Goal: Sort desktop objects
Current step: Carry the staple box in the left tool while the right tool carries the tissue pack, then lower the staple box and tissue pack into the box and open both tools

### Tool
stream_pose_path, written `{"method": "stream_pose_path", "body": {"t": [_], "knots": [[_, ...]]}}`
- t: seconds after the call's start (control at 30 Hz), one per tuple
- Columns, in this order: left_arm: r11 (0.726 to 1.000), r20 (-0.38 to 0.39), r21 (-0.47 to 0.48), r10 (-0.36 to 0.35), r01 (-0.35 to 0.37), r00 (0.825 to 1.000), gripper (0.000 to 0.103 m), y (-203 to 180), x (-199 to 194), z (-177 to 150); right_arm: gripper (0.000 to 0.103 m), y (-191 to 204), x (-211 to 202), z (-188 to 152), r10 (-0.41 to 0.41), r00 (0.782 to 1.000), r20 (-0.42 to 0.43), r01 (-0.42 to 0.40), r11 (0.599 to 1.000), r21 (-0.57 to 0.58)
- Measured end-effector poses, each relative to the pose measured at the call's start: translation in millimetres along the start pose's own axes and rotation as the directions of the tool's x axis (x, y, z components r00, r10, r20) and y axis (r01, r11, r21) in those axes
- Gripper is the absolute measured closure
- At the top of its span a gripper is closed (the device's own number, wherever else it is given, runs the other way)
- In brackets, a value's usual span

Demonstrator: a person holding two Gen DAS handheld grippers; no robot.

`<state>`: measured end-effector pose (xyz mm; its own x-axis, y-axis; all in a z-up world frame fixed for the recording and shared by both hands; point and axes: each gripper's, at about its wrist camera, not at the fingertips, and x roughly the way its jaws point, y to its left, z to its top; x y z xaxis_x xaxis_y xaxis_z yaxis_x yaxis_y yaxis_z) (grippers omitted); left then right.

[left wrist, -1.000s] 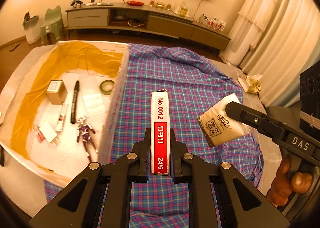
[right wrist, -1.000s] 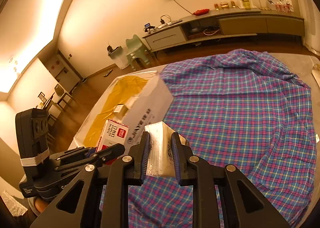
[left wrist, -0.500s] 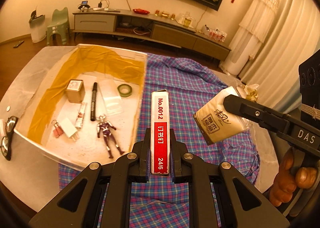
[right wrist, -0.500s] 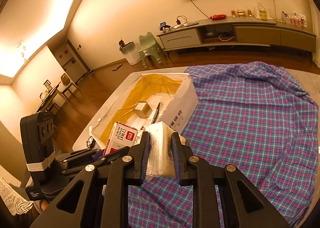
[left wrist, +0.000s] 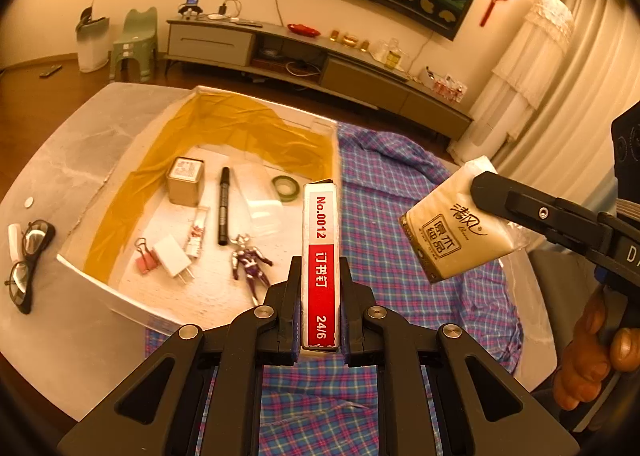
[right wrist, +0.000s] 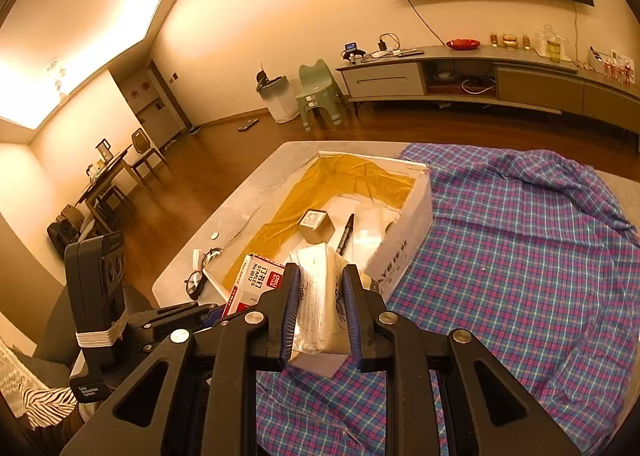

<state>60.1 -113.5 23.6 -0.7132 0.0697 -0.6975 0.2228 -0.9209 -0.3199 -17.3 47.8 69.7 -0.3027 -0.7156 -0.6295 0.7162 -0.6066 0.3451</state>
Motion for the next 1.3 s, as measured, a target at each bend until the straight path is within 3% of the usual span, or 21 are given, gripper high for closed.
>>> {"method": "stream_pose_path", "body": {"t": [0.6,1.3], "knots": [[0.998,0.000,-0.050,0.041,-0.041,0.999,0.088,46,9,24,0.080,37,46,33,0.001,0.999,-0.051,-0.006,0.996,-0.087],[0.996,-0.040,-0.032,0.082,-0.083,0.996,0.088,70,43,49,0.080,31,125,67,-0.109,0.985,-0.137,0.086,0.983,-0.164]]}}
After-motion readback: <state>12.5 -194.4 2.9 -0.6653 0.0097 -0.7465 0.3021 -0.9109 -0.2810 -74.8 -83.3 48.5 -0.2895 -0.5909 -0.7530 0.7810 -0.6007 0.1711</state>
